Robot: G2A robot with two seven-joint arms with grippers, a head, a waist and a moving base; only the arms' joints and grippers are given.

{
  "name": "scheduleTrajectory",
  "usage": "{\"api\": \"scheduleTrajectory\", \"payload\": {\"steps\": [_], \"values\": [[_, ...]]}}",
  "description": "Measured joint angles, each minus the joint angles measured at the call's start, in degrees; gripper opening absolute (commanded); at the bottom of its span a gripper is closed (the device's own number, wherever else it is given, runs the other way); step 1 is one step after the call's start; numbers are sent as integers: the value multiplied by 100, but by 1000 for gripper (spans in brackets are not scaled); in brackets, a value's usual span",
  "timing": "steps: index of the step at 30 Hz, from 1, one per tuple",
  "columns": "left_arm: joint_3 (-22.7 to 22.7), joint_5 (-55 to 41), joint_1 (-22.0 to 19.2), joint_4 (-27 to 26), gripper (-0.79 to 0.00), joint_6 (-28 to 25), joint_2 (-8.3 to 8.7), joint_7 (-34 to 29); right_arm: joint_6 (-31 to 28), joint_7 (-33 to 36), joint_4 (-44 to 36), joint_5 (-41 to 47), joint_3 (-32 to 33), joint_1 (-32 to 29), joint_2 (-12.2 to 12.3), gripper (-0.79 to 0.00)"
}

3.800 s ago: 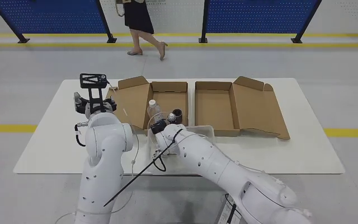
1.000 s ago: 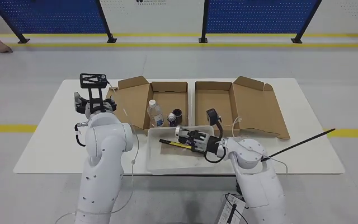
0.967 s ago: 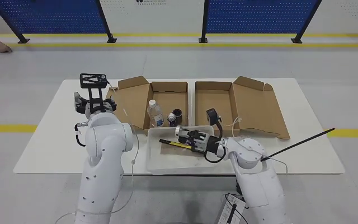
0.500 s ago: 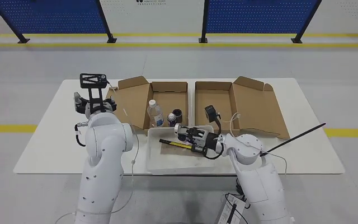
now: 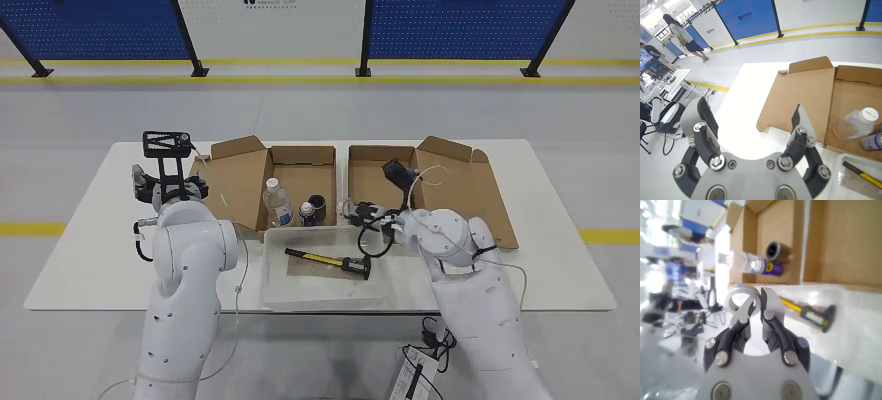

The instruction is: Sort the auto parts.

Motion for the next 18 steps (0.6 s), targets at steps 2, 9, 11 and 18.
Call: {"api": "scheduleTrajectory", "payload": {"steps": [2, 9, 11, 18], "values": [[0, 0, 0, 0, 0, 0, 0, 0, 201, 168, 83, -533, -67, 191, 39, -785], [0, 0, 0, 0, 0, 0, 0, 0, 566, 655, 746, -2002, -334, 874, 114, -785], [0, 0, 0, 0, 0, 0, 0, 0, 577, 753, 995, -2272, -424, 1049, 117, -785], [0, 0, 0, 0, 0, 0, 0, 0, 460, 965, 2240, -2817, -798, 1724, 56, -785]]}}
